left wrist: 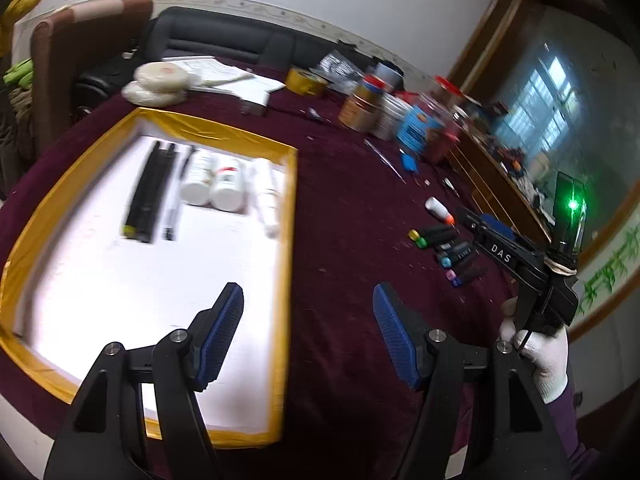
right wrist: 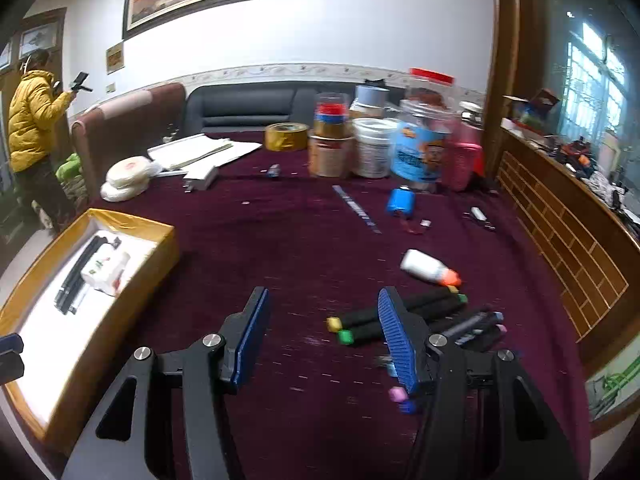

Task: Organize rigid objects

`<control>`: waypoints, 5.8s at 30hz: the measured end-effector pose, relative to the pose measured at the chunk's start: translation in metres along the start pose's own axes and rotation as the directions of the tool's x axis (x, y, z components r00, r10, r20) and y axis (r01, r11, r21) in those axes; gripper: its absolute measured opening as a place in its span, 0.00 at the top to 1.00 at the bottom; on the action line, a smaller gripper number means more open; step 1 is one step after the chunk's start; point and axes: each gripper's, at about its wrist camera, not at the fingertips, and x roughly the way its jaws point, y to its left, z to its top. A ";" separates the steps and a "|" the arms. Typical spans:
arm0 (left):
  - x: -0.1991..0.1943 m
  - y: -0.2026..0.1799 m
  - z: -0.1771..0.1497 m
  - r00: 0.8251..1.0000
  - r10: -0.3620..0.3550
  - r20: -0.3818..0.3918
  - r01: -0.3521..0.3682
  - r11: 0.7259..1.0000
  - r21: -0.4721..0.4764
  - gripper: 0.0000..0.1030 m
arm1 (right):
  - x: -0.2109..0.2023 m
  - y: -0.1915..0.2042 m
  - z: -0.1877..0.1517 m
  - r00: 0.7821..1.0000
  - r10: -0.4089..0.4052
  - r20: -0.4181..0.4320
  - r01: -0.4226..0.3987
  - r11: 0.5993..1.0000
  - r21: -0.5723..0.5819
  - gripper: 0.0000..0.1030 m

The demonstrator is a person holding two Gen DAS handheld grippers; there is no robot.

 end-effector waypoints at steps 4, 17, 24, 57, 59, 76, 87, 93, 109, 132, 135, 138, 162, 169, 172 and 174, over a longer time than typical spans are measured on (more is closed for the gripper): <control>0.007 -0.020 -0.002 1.000 0.006 -0.023 -0.005 0.999 0.040 0.35 | -0.003 -0.023 -0.005 0.999 -0.044 0.021 0.043 0.999 0.006 0.50; 0.022 -0.049 -0.009 0.997 0.026 -0.071 -0.019 0.996 0.090 0.35 | -0.007 -0.059 -0.014 0.991 -0.123 0.052 0.122 0.992 0.024 0.50; 0.028 -0.055 -0.011 0.996 0.024 -0.090 -0.014 0.994 0.105 0.35 | -0.004 -0.064 -0.016 0.988 -0.145 0.051 0.144 0.989 0.013 0.49; 0.078 -0.067 -0.024 0.980 -0.016 -0.196 0.044 0.989 0.141 0.35 | 0.032 -0.070 -0.015 0.990 -0.132 -0.046 0.133 0.991 0.029 0.42; 0.089 -0.074 -0.023 0.979 -0.021 -0.205 0.055 0.986 0.160 0.35 | 0.036 -0.080 -0.013 0.989 -0.133 -0.064 0.137 0.989 0.055 0.42; 0.119 -0.082 -0.024 0.979 -0.110 -0.170 0.142 0.971 0.192 0.18 | 0.055 -0.118 0.004 0.991 -0.094 -0.099 0.109 0.982 0.156 0.35; 0.118 -0.075 -0.021 0.969 -0.187 -0.159 0.208 0.970 0.126 0.16 | 0.074 -0.109 0.008 0.986 -0.081 -0.146 0.107 0.978 0.181 0.35; 0.117 -0.071 -0.021 0.966 -0.207 -0.155 0.225 0.968 0.107 0.16 | 0.081 -0.115 0.016 0.985 -0.086 -0.152 0.115 0.973 0.198 0.35; 0.117 -0.068 -0.021 0.962 -0.227 -0.148 0.242 0.966 0.088 0.15 | 0.182 -0.149 0.034 0.917 0.177 -0.359 -0.035 0.929 0.369 0.38; 0.118 -0.065 -0.020 0.956 -0.253 -0.145 0.265 0.962 0.064 0.14 | 0.084 -0.027 -0.055 0.684 0.556 -0.472 -0.528 0.824 0.205 0.82; 0.117 -0.063 -0.020 0.955 -0.261 -0.143 0.271 0.961 0.054 0.14 | 0.070 -0.053 -0.058 0.683 0.610 -0.403 -0.536 0.792 0.291 0.80; 0.116 -0.062 -0.020 0.954 -0.263 -0.141 0.272 0.961 0.048 0.14 | 0.053 -0.092 -0.057 0.777 0.546 -0.313 -0.458 0.832 0.313 0.74; 0.166 -0.118 0.012 0.976 -0.039 -0.214 0.097 0.958 0.270 0.58 | 0.061 -0.174 -0.074 0.946 0.184 -0.268 -0.056 0.905 0.423 0.73; 0.172 -0.121 0.019 0.972 -0.045 -0.230 0.104 0.962 0.252 0.55 | 0.060 -0.186 -0.073 0.953 0.141 -0.268 -0.014 0.906 0.424 0.73; 0.179 -0.125 0.023 0.973 -0.043 -0.227 0.099 0.965 0.241 0.43 | 0.059 -0.185 -0.074 0.947 0.199 -0.254 -0.059 0.881 0.470 0.73; 0.184 -0.134 0.022 0.976 -0.025 -0.218 0.089 0.953 0.289 0.28 | 0.062 -0.180 -0.074 0.942 0.223 -0.251 -0.079 0.874 0.479 0.73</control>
